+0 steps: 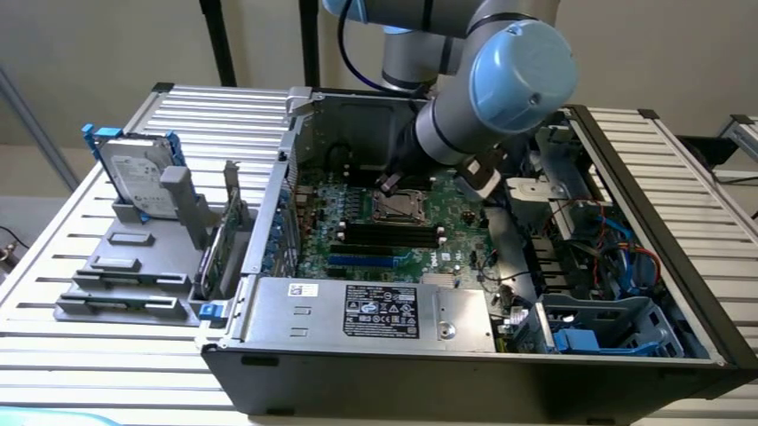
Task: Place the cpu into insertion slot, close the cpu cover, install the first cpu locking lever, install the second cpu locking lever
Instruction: 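Install the second cpu locking lever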
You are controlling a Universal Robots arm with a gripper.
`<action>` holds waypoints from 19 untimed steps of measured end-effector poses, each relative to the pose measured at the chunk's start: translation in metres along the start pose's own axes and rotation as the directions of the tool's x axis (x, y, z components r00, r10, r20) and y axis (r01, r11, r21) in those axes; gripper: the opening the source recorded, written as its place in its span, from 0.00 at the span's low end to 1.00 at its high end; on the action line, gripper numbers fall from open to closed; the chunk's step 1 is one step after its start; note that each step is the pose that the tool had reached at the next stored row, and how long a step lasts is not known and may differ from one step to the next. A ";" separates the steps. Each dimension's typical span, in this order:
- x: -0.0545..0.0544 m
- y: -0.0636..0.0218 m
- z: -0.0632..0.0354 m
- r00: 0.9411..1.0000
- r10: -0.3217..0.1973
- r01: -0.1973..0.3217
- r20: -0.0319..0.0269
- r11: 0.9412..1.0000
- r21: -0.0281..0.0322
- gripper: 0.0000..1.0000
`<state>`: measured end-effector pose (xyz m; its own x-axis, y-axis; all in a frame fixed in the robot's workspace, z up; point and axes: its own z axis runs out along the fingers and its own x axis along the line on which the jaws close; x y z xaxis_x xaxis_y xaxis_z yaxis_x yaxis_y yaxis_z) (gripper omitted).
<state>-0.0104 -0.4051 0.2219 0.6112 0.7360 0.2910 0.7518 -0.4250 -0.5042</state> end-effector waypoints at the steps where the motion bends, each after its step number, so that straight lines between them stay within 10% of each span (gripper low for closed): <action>1: -0.002 0.0008 -0.0033 1.000 0.001 -0.001 0.001 1.000 0.000 0.11; 19: -0.036 0.0092 -0.0633 1.000 0.015 -0.015 0.014 1.000 0.015 0.11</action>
<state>-0.0099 -0.4689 0.2582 0.6185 0.7372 0.2721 0.7389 -0.4277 -0.5207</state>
